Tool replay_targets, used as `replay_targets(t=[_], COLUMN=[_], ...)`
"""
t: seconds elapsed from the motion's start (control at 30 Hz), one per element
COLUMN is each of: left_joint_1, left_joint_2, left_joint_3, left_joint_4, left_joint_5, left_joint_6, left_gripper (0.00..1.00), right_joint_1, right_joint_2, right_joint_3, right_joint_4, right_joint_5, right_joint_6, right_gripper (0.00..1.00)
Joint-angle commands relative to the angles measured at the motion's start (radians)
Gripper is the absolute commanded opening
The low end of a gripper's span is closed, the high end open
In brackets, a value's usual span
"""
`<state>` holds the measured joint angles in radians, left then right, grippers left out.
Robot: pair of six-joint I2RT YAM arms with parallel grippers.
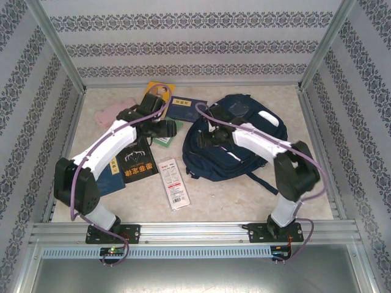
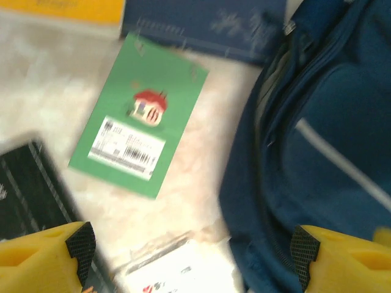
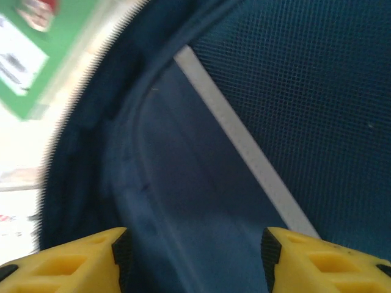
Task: Pack the student bag
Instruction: Move the student bag to the top-right of the table.
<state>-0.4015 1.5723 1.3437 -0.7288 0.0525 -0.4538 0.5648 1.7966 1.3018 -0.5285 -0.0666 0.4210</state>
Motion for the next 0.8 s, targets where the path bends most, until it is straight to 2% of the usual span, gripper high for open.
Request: replay_targets(t=[0.0, 0.2, 0.43, 0.57, 0.77], left_joint_1=[0.024, 0.056, 0.083, 0.123, 0.189], left_joint_2=[-0.102, -0.225, -0.268, -0.254, -0.147], left_joint_3=[-0.094, -0.231, -0.317, -0.361, -0.389], left_joint_4=[0.038, 0.004, -0.007, 0.024, 0.089], left_joint_5=[-0.066, -0.111, -0.115, -0.117, -0.083], left_joint_6=[-0.073, -0.110, -0.126, -0.121, -0.123], left_gripper=[0.85, 0.85, 0.86, 0.87, 0.87], right_joint_1=[-0.011, -0.065, -0.232, -0.275, -0.237], right_joint_2=[0.104, 0.272, 0.379, 0.348, 0.174], right_joint_3=[0.087, 0.230, 0.324, 0.325, 0.231], right_joint_4=[-0.070, -0.113, -0.128, -0.110, 0.003], right_joint_5=[0.045, 0.152, 0.092, 0.069, 0.005], right_joint_6=[-0.040, -0.010, 0.069, 0.058, 0.054], right_gripper=[0.61, 0.63, 0.63, 0.66, 0.72])
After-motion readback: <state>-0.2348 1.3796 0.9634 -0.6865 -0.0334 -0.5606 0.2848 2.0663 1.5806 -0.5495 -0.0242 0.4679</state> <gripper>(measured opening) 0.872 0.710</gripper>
